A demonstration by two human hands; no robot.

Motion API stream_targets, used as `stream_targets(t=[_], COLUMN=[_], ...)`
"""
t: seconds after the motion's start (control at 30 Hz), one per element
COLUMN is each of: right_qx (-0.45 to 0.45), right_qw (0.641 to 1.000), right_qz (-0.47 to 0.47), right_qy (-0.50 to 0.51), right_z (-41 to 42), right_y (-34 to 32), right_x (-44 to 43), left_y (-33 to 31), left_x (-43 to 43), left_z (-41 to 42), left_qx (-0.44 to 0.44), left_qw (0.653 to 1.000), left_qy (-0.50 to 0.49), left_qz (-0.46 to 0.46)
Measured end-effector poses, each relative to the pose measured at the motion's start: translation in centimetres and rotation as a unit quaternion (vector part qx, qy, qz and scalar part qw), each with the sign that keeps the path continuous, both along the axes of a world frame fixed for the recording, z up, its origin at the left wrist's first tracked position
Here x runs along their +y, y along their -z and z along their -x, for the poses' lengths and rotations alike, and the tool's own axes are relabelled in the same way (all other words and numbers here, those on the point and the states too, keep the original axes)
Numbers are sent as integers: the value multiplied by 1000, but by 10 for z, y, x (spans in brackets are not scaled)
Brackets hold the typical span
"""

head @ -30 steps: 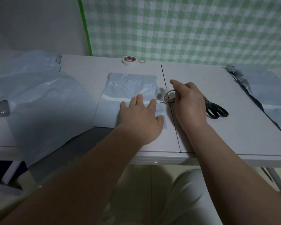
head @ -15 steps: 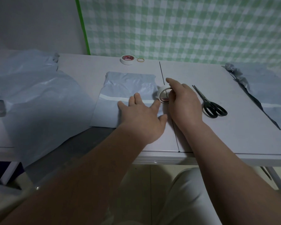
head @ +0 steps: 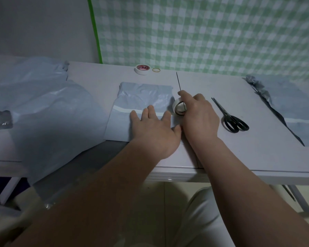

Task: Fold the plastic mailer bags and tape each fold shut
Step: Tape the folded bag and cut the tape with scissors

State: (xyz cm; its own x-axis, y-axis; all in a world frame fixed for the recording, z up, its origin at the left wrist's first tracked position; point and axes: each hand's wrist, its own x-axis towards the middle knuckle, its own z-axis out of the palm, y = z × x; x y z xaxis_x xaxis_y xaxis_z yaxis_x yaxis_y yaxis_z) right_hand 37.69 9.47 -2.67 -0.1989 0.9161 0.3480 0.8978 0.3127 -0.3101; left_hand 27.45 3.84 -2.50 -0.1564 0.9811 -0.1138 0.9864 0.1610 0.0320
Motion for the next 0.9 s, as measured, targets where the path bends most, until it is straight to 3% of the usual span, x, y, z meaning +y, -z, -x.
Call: stream_targets(t=[0.4, 0.67, 0.77, 0.83, 0.9], right_qx=[-24, -7, 33, 68, 94], right_qw=[1000, 1000, 999, 997, 995], right_qz=[1, 10, 20, 19, 8], right_qy=[11, 0, -29, -33, -20], right_z=[4, 2, -5, -15, -29], right_y=[-2, -3, -3, -5, -7], right_x=[-1, 1, 2, 1, 0], left_y=[-4, -21, -27, -27, -25], left_x=[-14, -7, 7, 18, 28], left_z=[63, 65, 47, 32, 22], left_qx=[38, 72, -33, -146, -194], left_qw=[996, 993, 996, 979, 965], left_qy=[-86, -83, 1, 50, 65], left_qz=[4, 35, -85, -136, -165])
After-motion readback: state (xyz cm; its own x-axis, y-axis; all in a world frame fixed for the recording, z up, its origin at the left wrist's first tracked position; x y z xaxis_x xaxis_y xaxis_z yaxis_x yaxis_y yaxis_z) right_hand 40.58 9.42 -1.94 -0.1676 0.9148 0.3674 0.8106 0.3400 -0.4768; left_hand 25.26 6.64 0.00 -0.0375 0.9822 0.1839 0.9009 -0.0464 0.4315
